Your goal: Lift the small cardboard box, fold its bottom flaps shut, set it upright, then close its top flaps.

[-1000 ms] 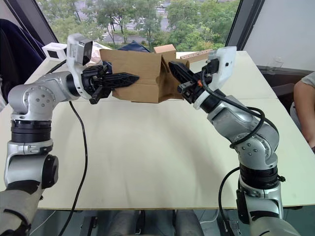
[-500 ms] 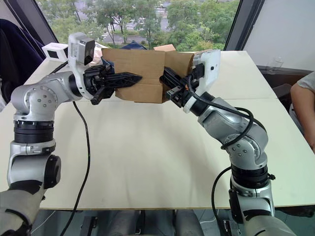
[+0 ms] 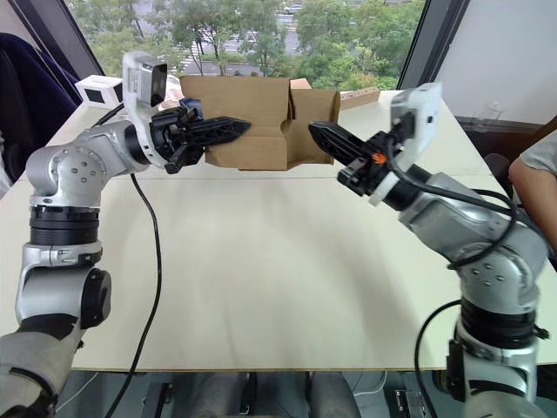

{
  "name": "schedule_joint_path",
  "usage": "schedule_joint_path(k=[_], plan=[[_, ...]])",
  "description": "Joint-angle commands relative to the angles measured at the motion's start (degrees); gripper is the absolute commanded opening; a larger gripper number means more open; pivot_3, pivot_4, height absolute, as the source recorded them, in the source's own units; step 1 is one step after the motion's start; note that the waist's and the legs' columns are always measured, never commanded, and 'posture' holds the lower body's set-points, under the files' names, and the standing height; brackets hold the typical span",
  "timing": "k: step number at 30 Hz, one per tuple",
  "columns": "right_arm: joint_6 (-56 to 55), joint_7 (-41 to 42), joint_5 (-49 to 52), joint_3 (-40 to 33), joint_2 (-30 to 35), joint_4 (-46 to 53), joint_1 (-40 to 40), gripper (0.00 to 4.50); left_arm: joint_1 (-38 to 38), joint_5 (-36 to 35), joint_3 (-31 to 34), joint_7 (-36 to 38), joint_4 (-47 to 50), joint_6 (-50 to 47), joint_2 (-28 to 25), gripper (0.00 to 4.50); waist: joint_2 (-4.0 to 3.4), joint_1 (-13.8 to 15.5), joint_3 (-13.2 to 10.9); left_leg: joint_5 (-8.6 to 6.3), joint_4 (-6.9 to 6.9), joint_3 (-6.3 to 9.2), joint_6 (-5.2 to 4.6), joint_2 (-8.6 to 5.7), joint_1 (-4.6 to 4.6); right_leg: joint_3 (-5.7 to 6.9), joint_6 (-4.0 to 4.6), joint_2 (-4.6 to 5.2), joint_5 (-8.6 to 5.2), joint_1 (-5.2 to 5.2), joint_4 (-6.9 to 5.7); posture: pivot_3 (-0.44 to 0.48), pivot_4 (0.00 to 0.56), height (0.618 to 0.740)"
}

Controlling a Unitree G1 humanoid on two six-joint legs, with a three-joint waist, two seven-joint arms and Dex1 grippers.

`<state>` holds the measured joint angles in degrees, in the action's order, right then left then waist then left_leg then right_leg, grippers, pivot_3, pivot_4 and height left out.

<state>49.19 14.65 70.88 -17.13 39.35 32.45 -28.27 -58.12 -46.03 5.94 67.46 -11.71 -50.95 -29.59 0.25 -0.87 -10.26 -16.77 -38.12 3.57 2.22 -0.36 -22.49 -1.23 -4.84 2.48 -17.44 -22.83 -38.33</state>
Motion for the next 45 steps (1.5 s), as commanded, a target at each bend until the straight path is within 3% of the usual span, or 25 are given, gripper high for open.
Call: schedule_joint_path(k=[1,6,14,21,34,40,45], plan=[[1.64,3.5,2.15,-1.14,3.56,3.62,5.4,0.02,-1.44,-0.69,1.27,0.11,0.86,0.44,-0.58,0.0,0.01,0.06,0.0,-0.01,0.01,0.0,-0.02,0.0,-0.01,0.0,0.0,-0.01,0.0,0.01,0.01,0.0,0.15,0.74],[-0.64,3.29,-3.34,2.98,2.34,4.46,7.23,0.02,-1.41,-1.59,1.61,-0.23,1.78,-0.28,-0.35,0.0,0.0,-0.28,0.0,-0.01,0.0,-0.09,-0.02,0.03,0.04,-0.04,0.0,-0.05,0.0,-0.01,-0.01,0.0,0.15,0.74],[-3.13,2.75,-8.06,5.76,-0.37,2.78,3.32,0.02,-0.43,-3.38,1.64,0.22,4.71,-2.33,-1.0,0.0,0.01,-0.03,0.0,0.0,0.0,-0.07,0.0,0.03,0.01,-0.04,0.0,-0.04,0.0,-0.02,0.01,0.0,0.15,0.74],[-3.21,0.95,-3.71,5.2,-3.67,1.13,-2.26,0.02,0.12,-2.89,0.83,-0.06,5.03,-2.31,-0.84,0.0,0.0,-0.11,0.0,0.0,0.0,-0.06,0.0,0.04,0.01,-0.04,0.0,-0.04,0.0,-0.03,0.01,0.0,0.15,0.74],[-2.63,2.66,-5.09,8.92,-4.77,2.33,-2.03,0.02,-1.32,-3.45,1.03,-1.16,4.98,-2.16,0.64,0.0,0.0,0.0,0.0,0.0,0.0,-0.06,0.0,0.02,0.0,-0.05,0.0,-0.01,0.0,-0.03,0.01,0.0,0.15,0.74],[0.01,5.21,10.88,-1.48,1.49,-0.79,0.16,0.02,-1.82,-4.15,2.93,-2.89,3.76,-2.1,0.6,0.0,0.0,0.11,-0.01,0.0,0.0,-0.05,0.0,0.02,0.0,-0.04,0.0,-0.01,0.0,-0.02,0.02,0.0,0.15,0.74],[-0.49,5.83,14.97,-8.65,5.19,-5.54,3.27,0.02,-1.56,-5.33,3.9,-4.22,4.42,-2.66,0.94,0.0,0.02,0.14,-0.01,-0.01,-0.01,-0.05,-0.01,0.0,0.01,-0.04,-0.01,0.02,0.01,0.06,0.07,0.0,0.15,0.74]])
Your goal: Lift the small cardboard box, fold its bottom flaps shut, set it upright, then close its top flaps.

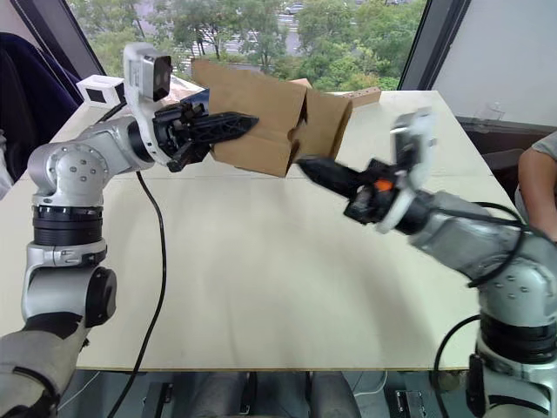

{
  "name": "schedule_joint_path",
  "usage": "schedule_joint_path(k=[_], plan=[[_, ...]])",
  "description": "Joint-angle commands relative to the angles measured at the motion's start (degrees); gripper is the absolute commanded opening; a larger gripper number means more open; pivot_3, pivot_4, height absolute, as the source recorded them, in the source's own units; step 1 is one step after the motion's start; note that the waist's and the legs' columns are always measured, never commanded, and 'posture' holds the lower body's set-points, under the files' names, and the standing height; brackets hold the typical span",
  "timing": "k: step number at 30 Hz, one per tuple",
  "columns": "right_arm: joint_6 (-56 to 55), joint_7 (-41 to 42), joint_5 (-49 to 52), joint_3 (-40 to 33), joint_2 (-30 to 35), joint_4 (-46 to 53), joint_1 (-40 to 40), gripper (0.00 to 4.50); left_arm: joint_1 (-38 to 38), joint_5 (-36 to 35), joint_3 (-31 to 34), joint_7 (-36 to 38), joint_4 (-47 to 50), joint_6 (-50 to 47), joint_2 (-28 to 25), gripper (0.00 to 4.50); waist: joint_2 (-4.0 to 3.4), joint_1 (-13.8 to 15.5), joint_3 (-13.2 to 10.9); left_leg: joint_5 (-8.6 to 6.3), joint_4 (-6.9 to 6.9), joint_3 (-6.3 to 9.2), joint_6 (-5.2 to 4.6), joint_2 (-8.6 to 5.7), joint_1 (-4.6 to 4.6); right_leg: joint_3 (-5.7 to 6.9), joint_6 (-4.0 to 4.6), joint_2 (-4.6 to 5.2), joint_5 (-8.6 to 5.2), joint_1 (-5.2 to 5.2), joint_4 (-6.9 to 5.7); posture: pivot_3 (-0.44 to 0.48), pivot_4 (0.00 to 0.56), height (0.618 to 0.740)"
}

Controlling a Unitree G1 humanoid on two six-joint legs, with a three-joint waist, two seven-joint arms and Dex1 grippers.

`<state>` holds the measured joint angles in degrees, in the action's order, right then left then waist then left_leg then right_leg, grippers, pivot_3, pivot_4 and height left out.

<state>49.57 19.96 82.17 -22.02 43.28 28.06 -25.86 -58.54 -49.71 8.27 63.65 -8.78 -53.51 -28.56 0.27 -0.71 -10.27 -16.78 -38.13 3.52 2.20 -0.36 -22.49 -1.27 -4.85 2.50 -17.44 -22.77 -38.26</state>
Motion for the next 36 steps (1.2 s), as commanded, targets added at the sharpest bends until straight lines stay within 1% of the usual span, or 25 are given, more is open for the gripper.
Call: schedule_joint_path(k=[1,4,6,9,11,14,18,22,26,32,36], plan=[[-1.16,0.35,3.96,-5.19,1.84,-2.2,1.03,0.02,-0.7,-1.78,1.74,-0.68,1.72,-0.2,-0.12,0.0,0.0,-0.03,0.0,0.0,0.01,-0.01,0.0,0.0,0.01,0.0,0.0,0.0,0.0,0.0,0.0,0.0,0.15,0.74],[-2.45,0.19,1.44,-7.93,3.14,-5.16,1.45,0.02,0.19,-2.72,2.71,-1.95,2.08,-0.69,-0.04,0.0,-0.01,-0.25,0.0,0.0,0.01,-0.03,0.0,0.01,0.01,-0.01,0.0,-0.03,0.0,-0.04,-0.03,0.0,0.15,0.74],[-3.91,0.48,-2.86,-7.99,3.65,-7.15,1.69,0.02,0.6,-3.58,3.44,-2.77,2.38,-1.02,0.03,0.0,-0.01,-0.24,0.0,0.0,0.01,-0.02,0.0,0.02,0.01,-0.02,0.0,-0.04,0.0,-0.03,-0.03,0.0,0.15,0.74],[-7.75,0.56,-13.27,-4.39,3.15,-11.25,1.42,0.02,1.06,-5.57,5.25,-4.4,2.98,-1.86,0.61,0.0,-0.01,-0.19,0.0,0.0,0.01,-0.03,0.0,0.03,0.02,-0.02,0.0,-0.06,0.0,-0.03,-0.04,0.0,0.15,0.74],[-9.48,1.17,-18.08,-1.11,1.76,-13.43,0.18,0.02,1.28,-6.81,5.82,-5.23,3.51,-2.4,1.0,0.0,-0.01,-0.2,0.0,0.0,0.0,-0.04,0.01,0.02,0.02,-0.02,0.0,-0.06,0.0,-0.03,-0.04,0.0,0.15,0.74],[-11.06,2.96,-22.23,3.96,-1.83,-15.92,-3.33,0.02,1.76,-7.96,5.99,-6.18,4.27,-2.96,1.68,0.0,-0.01,-0.43,0.0,0.01,0.01,-0.06,0.01,0.03,0.02,-0.03,0.0,-0.06,0.0,-0.06,-0.05,0.0,0.15,0.74],[-12.98,5.02,-25.98,7.65,-6.78,-18.71,-8.19,0.02,1.82,-8.34,5.71,-6.86,4.06,-2.89,2.47,0.0,-0.03,-0.33,0.01,0.06,0.01,-0.06,0.11,0.06,0.02,-0.03,0.0,-0.1,0.0,-0.12,-0.1,0.0,0.15,0.74],[-12.36,7.17,-24.44,8.52,-11.25,-18.34,-11.32,0.02,1.52,-8.39,5.81,-7.4,2.84,-2.64,3.13,0.0,-0.03,-0.18,0.01,0.14,0.02,-0.05,0.25,0.04,0.0,-0.02,0.0,-0.07,0.0,-0.12,-0.09,0.0,0.15,0.74],[-9.66,8.2,-20.06,8.27,-13.93,-14.53,-11.4,0.02,1.08,-8.54,6.57,-8.0,1.45,-2.55,3.19,0.0,-0.03,-0.06,0.01,0.14,0.01,-0.03,0.24,0.01,-0.01,-0.02,-0.01,-0.02,0.0,-0.1,-0.08,0.0,0.15,0.74],[-6.86,6.31,-12.53,6.8,-16.33,-9.68,-10.44,0.02,0.43,-8.92,7.69,-8.8,-0.65,-2.43,3.36,0.0,-0.03,-0.16,0.01,0.12,0.01,-0.03,0.21,0.0,-0.01,-0.02,-0.01,0.0,0.01,-0.12,-0.09,0.0,0.15,0.74],[-7.04,4.06,-9.44,5.91,-18.53,-9.01,-9.96,0.02,0.09,-9.05,8.06,-8.89,-1.28,-2.45,3.56,0.0,-0.03,-0.19,0.0,0.1,0.01,-0.02,0.18,0.0,-0.01,-0.02,-0.02,0.0,0.01,-0.11,-0.09,0.0,0.15,0.74]])
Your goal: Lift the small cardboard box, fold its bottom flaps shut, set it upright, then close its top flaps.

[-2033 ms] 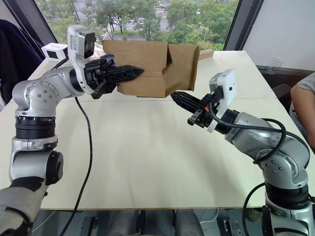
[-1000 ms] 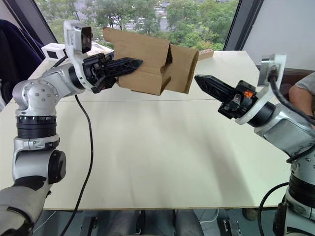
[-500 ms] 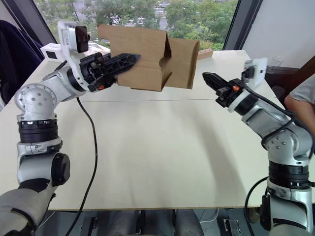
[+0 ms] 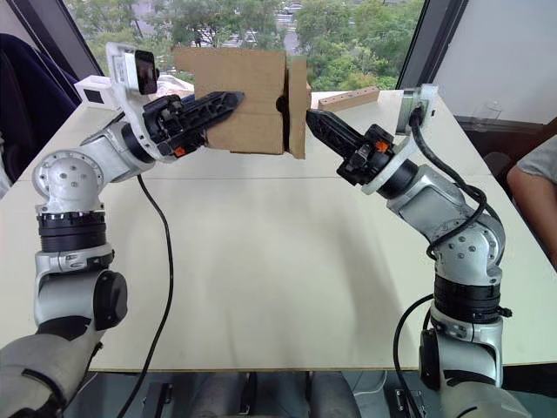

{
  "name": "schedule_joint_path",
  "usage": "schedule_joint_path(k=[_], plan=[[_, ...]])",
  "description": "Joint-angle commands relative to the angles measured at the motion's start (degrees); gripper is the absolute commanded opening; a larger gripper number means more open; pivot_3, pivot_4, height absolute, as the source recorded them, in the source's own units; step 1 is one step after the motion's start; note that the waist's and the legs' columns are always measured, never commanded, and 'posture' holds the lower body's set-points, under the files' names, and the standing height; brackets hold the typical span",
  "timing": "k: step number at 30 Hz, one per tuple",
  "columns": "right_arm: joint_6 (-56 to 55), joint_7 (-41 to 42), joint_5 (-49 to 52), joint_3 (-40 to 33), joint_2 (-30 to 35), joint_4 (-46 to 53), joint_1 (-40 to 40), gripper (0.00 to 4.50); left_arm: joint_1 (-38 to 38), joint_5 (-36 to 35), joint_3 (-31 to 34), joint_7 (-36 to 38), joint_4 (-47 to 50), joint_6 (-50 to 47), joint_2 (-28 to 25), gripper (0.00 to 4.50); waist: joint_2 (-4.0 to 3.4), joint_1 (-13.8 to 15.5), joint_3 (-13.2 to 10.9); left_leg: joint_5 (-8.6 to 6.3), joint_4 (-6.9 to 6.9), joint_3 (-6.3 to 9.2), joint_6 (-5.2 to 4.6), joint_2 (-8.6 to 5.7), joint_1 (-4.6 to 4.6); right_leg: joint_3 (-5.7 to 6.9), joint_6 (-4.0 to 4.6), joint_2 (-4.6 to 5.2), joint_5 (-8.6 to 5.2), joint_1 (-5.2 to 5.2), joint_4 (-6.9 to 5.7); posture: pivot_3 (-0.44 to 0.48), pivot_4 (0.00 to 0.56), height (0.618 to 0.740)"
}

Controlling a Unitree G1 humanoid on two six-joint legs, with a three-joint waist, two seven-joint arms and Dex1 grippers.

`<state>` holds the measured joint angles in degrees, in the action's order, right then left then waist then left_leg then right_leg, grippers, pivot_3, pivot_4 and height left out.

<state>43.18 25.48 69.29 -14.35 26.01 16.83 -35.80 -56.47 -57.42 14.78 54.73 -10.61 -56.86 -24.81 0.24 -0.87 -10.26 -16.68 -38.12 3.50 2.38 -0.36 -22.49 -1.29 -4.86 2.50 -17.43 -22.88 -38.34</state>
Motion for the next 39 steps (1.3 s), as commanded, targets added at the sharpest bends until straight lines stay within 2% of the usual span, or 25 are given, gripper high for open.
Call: schedule_joint_path(k=[1,8,9,10,14,19,24,25,28,30,39], plan=[[-0.87,-1.88,3.94,-1.93,-1.9,2.14,0.19,0.02,-2.12,-1.44,1.62,-0.07,0.43,0.9,-0.1,0.0,0.0,-0.04,0.0,0.0,0.0,0.0,0.0,0.0,0.0,0.0,0.0,0.0,0.0,-0.01,0.0,0.0,0.15,0.74],[-2.55,-3.37,7.05,-2.87,-6.22,0.73,1.19,0.02,-2.46,-2.1,1.8,-0.51,0.69,0.52,0.19,0.0,0.0,-0.11,0.0,0.0,0.0,0.0,0.0,0.0,0.0,0.0,0.0,-0.01,0.0,-0.01,-0.01,0.0,0.15,0.74],[-2.97,-3.68,7.43,-3.18,-6.89,0.45,1.29,0.53,-2.46,-2.31,1.88,-0.62,0.83,0.43,0.13,0.0,0.0,-0.15,0.0,0.0,0.0,0.0,0.0,0.0,0.0,0.0,0.0,-0.01,0.0,-0.01,-0.01,0.0,0.15,0.74],[-3.31,-4.03,8.1,-3.59,-7.46,0.17,1.36,0.76,-2.47,-2.47,1.95,-0.7,0.93,0.36,0.03,0.0,0.0,-0.16,0.0,0.0,0.0,0.0,0.0,0.0,0.0,0.0,0.0,-0.01,0.0,-0.01,-0.01,0.0,0.15,0.74],[-2.68,-4.07,11.23,-4.74,-6.7,1.47,2.53,2.51,-2.36,-2.54,1.95,-0.95,1.18,0.37,-0.39,0.0,0.0,-0.13,0.0,0.0,0.0,-0.01,0.0,0.0,0.0,0.0,0.0,0.0,0.0,-0.02,-0.01,0.0,0.15,0.74],[-2.31,-6.52,18.26,-8.25,-1.67,6.69,3.86,2.51,-2.07,-2.76,1.97,-1.12,1.42,0.2,-1.4,0.0,-0.01,-0.03,0.0,-0.06,0.01,-0.01,-0.11,-0.01,-0.02,-0.01,0.0,0.02,0.0,-0.02,0.0,0.0,0.15,0.74],[-4.22,-6.58,15.64,-11.43,1.98,2.6,6.07,2.51,-1.89,-3.08,1.68,-1.29,1.59,0.35,-1.39,0.0,-0.01,-0.01,0.0,-0.07,0.01,-0.01,-0.12,-0.01,0.0,-0.01,0.0,0.01,0.0,0.03,0.01,0.0,0.15,0.74],[-4.68,-6.37,15.18,-11.42,2.03,1.96,6.16,1.97,-1.86,-3.01,1.58,-1.27,1.53,0.45,-1.3,0.0,0.0,-0.02,0.0,-0.07,0.01,-0.01,-0.12,-0.01,0.01,-0.01,0.0,0.01,0.0,0.02,0.01,0.0,0.15,0.74],[-6.14,-5.97,11.04,-10.1,1.8,-0.76,5.87,0.97,-1.85,-3.0,1.42,-1.09,1.47,0.51,-1.11,0.0,0.0,-0.3,0.0,-0.07,0.01,-0.04,-0.12,0.0,0.01,-0.01,0.0,-0.03,0.0,-0.01,0.0,0.0,0.15,0.74],[-7.01,-5.16,7.24,-8.46,1.45,-3.01,5.29,0.03,-1.94,-3.14,1.36,-1.17,1.61,0.47,-0.81,0.0,-0.01,-0.33,0.0,-0.07,0.02,-0.04,-0.12,0.02,0.01,-0.01,0.0,-0.07,0.0,-0.02,-0.01,0.0,0.15,0.74],[-7.56,-2.07,-4.08,0.19,-1.9,-9.3,-1.26,0.03,-1.83,-3.0,1.18,-1.29,1.81,0.56,-0.15,0.0,-0.01,-0.24,0.0,-0.03,0.02,-0.04,-0.05,0.03,0.01,-0.01,0.0,-0.07,0.0,-0.04,-0.01,0.0,0.15,0.74]])
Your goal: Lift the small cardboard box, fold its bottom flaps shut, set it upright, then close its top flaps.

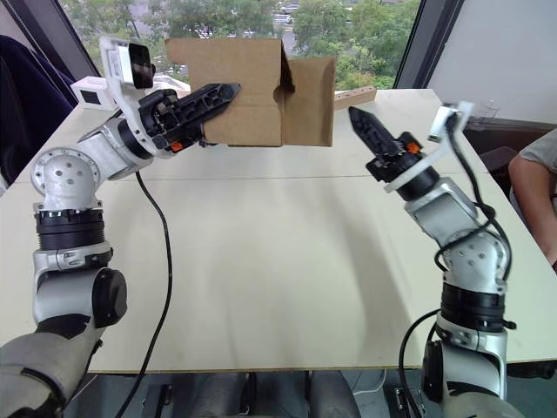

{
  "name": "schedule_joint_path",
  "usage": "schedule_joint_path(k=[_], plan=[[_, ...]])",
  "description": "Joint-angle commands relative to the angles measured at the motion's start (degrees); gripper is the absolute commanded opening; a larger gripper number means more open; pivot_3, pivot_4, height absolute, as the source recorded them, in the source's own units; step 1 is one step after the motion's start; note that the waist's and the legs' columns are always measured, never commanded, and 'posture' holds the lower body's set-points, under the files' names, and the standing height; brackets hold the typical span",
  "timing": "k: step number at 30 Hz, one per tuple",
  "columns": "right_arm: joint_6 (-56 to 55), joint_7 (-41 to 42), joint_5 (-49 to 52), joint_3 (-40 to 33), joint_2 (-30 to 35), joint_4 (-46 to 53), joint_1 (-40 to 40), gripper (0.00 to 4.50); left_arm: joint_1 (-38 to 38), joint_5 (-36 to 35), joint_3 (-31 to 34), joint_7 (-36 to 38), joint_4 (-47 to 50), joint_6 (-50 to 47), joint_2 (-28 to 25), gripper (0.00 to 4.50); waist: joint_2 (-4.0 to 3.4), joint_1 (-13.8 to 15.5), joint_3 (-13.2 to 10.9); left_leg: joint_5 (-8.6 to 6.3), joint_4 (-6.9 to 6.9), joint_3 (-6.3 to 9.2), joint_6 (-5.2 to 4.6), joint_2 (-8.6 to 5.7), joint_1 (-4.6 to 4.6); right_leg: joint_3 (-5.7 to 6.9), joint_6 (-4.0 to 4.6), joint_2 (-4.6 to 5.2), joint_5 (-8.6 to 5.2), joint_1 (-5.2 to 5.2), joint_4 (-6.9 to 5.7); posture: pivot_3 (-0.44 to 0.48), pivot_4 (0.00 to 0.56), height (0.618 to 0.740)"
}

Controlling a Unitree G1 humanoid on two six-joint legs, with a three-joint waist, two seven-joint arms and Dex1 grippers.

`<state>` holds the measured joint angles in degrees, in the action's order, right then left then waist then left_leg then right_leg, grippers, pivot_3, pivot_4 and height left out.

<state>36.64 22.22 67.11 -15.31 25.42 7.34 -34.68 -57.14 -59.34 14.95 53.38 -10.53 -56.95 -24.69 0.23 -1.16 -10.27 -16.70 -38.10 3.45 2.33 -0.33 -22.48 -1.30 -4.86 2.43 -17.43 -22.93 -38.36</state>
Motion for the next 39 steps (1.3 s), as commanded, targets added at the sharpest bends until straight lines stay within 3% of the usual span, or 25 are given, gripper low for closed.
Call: schedule_joint_path(k=[1,12,20,23,29,33,39], plan=[[-1.05,1.34,-2.39,1.46,-1.99,0.04,-2.95,0.03,-1.15,-1.07,1.02,0.04,1.72,0.66,-0.2,0.0,0.0,0.05,0.0,0.02,0.0,0.0,0.04,0.0,0.0,0.0,0.0,0.0,0.0,0.0,0.0,0.0,0.15,0.74],[3.13,2.3,7.65,-0.21,-7.13,6.5,-1.95,0.03,-1.19,-1.18,1.67,-0.54,1.05,0.75,-0.38,0.0,0.0,0.19,0.0,0.06,0.0,0.02,0.1,-0.03,-0.03,0.0,0.0,0.08,0.0,0.0,0.0,0.0,0.15,0.74],[3.28,1.55,9.46,0.35,-9.12,6.96,-1.34,0.03,-1.23,-1.15,1.42,-0.45,0.94,0.88,0.11,0.0,0.0,0.03,0.0,0.03,0.01,0.02,0.05,-0.03,-0.02,0.0,0.0,0.06,0.0,-0.02,0.0,0.0,0.15,0.74],[2.27,1.14,9.15,-0.01,-10.9,5.73,-1.38,0.68,-1.22,-1.15,1.42,-0.5,1.02,0.95,0.25,0.0,0.0,0.02,0.0,0.03,0.01,0.02,0.05,-0.02,-0.02,0.0,0.0,0.05,0.0,-0.03,0.0,0.0,0.15,0.74],[1.32,0.49,10.03,-1.25,-12.92,4.64,-1.1,3.11,-1.35,-1.22,1.57,-0.68,1.02,0.92,0.27,0.0,0.0,0.06,0.0,0.03,0.01,0.02,0.06,-0.03,-0.03,0.0,0.0,0.06,0.0,-0.03,0.0,0.0,0.15,0.74],[0.84,-0.02,10.8,-1.55,-14.54,4.45,-0.92,4.45,-1.53,-1.06,1.66,-0.68,0.66,1.1,0.16,0.0,0.0,0.05,0.0,0.03,0.01,0.02,0.05,-0.03,-0.03,0.0,0.0,0.06,0.0,-0.03,0.0,0.0,0.15,0.74],[0.82,-0.01,14.78,-2.42,-16.71,5.11,-0.13,4.45,-1.53,-1.15,1.68,-0.78,0.68,1.22,0.33,0.0,0.0,0.03,0.0,0.03,0.02,0.02,0.06,-0.03,-0.03,0.0,0.0,0.06,0.0,-0.05,-0.02,0.0,0.15,0.74]])
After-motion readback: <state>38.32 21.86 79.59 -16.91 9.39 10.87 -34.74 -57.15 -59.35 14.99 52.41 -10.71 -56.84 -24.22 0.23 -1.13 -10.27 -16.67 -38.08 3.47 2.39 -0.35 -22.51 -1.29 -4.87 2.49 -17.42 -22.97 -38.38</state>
